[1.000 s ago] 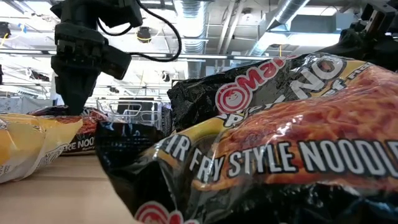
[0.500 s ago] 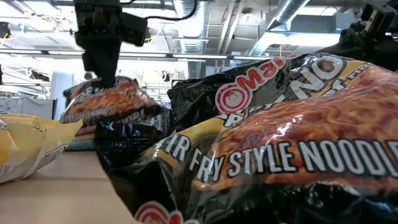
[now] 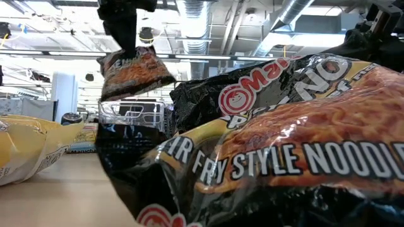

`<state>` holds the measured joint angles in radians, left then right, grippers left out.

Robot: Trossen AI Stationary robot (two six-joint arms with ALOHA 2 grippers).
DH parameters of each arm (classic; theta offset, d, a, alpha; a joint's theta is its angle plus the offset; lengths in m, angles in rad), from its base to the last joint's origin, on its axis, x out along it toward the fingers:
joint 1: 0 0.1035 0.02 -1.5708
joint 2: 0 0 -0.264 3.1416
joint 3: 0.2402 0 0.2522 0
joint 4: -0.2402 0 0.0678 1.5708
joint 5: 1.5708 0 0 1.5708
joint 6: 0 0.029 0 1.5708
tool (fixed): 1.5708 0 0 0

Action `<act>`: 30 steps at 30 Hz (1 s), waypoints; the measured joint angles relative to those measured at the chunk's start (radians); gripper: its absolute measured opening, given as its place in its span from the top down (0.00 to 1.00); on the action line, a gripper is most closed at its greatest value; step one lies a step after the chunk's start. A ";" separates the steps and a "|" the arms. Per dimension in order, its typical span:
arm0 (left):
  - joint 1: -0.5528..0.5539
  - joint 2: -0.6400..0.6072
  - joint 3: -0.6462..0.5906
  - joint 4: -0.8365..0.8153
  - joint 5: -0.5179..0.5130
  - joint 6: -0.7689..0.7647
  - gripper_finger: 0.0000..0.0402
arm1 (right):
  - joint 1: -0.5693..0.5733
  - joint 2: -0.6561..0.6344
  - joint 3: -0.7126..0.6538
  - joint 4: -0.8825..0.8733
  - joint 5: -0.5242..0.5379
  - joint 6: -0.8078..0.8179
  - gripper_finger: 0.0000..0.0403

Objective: Sort Maruchan noodles
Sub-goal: Put the black noodle pack into the left transparent bin

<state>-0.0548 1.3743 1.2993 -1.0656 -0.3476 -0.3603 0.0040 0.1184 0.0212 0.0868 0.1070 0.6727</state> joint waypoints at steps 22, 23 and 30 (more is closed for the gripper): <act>0.478 0.000 0.150 0.067 -0.145 0.666 1.00 | 0.000 0.000 0.000 0.003 0.000 0.000 0.70; 0.502 0.000 0.150 0.082 -0.139 0.697 1.00 | 0.000 0.000 0.000 0.004 0.000 0.000 0.70; 0.658 0.018 0.150 0.153 -0.078 0.865 1.00 | 0.000 0.000 0.000 0.004 0.044 0.000 0.70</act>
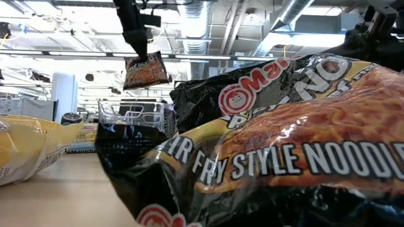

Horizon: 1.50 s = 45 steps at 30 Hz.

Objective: Sort Maruchan noodles
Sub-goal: Put the black noodle pack into the left transparent bin

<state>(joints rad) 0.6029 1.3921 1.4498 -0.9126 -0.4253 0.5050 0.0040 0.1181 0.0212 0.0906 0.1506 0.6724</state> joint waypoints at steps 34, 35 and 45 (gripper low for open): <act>0.125 0.380 -0.001 0.121 0.050 0.190 1.00 | 0.000 0.000 0.000 0.000 0.144 0.001 0.70; 0.129 0.380 -0.001 0.122 0.057 0.190 1.00 | 0.000 0.000 0.000 0.001 0.144 0.001 0.70; 0.148 0.378 -0.015 0.144 0.108 0.190 1.00 | 0.000 0.000 0.000 0.024 0.144 0.001 0.70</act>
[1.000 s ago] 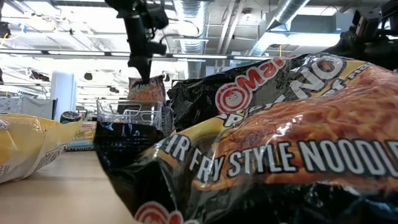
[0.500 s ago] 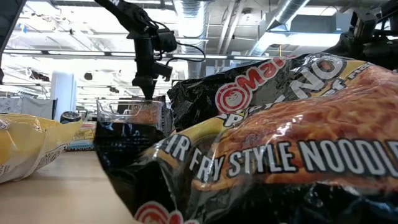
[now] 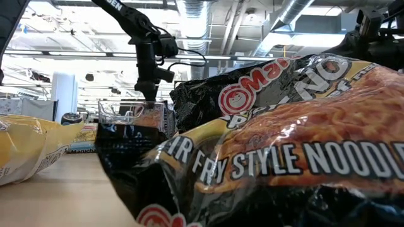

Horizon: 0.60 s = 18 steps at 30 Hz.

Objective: Sort Maruchan noodles
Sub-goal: Put the black noodle pack into the left transparent bin

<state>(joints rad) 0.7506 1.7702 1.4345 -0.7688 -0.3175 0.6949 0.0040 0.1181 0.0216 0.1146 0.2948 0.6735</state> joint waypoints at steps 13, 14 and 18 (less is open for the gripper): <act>0.003 0.000 0.000 0.015 0.045 0.010 1.00 | 0.000 0.000 0.000 0.000 0.000 0.000 0.70; 0.003 0.000 0.000 0.019 0.045 0.010 1.00 | 0.000 0.000 0.000 0.000 0.000 0.000 0.70; 0.010 0.000 0.000 0.020 0.051 0.007 1.00 | 0.000 0.000 0.000 0.000 0.000 0.000 0.70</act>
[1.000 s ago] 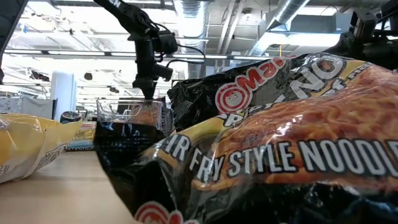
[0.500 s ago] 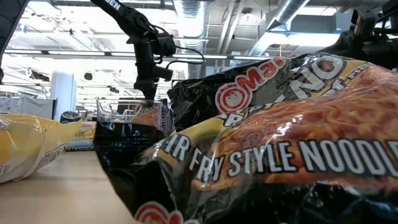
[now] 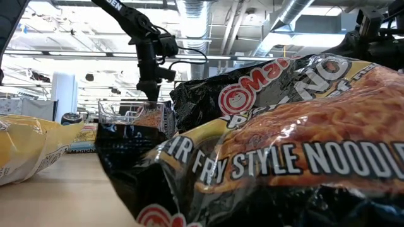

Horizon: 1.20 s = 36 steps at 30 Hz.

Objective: Sort Maruchan noodles
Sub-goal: Put the black noodle pack into the left transparent bin, then put the yellow noodle pack into the center transparent bin

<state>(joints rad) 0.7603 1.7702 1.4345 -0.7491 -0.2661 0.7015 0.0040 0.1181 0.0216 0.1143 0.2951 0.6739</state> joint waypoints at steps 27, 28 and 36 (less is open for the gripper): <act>0.043 -0.001 0.000 -0.001 0.076 0.006 0.86 | 0.000 0.000 0.000 -0.001 0.000 0.060 0.70; 0.043 -0.001 0.000 -0.001 0.069 -0.008 0.85 | 0.000 0.000 0.000 -0.001 0.000 0.060 0.70; 0.042 -0.001 0.029 -0.040 0.053 -0.100 0.83 | 0.000 0.000 0.000 0.077 0.000 0.061 0.70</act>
<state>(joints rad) 0.8025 1.7689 1.4634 -0.7893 -0.2132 0.6014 0.0040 0.1183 0.0216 0.1908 0.2955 0.7353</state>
